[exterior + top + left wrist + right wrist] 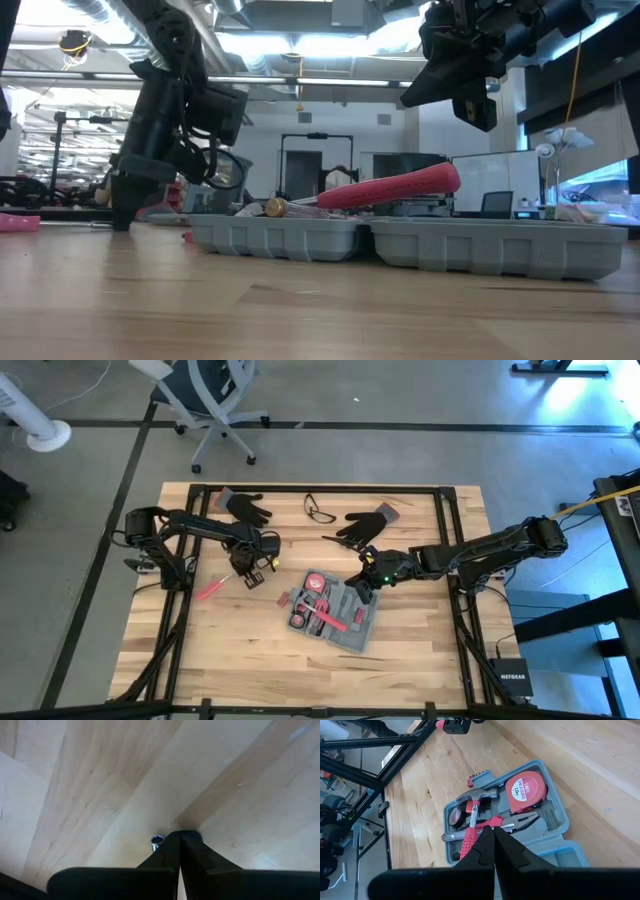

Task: Prefit tool cases
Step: Remove the orange socket wrench from the gray prefit tool case

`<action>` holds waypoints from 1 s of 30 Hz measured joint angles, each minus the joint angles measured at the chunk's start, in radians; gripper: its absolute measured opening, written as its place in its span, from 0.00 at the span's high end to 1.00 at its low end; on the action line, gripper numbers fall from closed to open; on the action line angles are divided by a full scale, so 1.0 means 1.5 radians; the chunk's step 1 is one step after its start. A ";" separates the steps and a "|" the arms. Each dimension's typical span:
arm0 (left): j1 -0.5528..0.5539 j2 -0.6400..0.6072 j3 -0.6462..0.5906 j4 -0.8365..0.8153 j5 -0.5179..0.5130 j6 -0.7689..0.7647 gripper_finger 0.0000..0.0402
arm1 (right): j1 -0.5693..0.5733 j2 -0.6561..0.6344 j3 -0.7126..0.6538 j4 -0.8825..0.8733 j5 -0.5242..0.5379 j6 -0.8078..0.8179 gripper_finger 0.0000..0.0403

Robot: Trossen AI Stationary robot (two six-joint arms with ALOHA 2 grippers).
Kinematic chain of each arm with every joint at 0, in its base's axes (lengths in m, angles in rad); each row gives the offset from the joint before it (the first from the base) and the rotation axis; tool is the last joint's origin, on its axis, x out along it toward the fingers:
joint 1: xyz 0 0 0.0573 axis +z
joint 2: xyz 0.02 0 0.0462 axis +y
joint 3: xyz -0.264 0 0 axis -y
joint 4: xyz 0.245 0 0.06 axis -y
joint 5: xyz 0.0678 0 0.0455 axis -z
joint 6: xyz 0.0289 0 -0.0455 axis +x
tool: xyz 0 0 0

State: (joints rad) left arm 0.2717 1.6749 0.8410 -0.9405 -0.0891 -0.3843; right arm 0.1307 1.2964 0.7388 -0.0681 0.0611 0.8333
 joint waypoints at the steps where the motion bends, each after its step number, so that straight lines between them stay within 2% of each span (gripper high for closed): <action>1: 0.002 0.000 0.000 0.000 0.000 0.000 1.00 | 0.000 0.000 0.000 0.000 0.000 0.000 1.00; 30: 0.043 0.001 0.000 0.001 -0.025 0.052 1.00 | 0.000 0.000 0.000 0.000 0.000 0.000 1.00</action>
State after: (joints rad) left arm 0.3367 1.6756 0.8406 -0.9393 -0.1268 -0.3058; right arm 0.1307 1.2964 0.7387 -0.0681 0.0605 0.8333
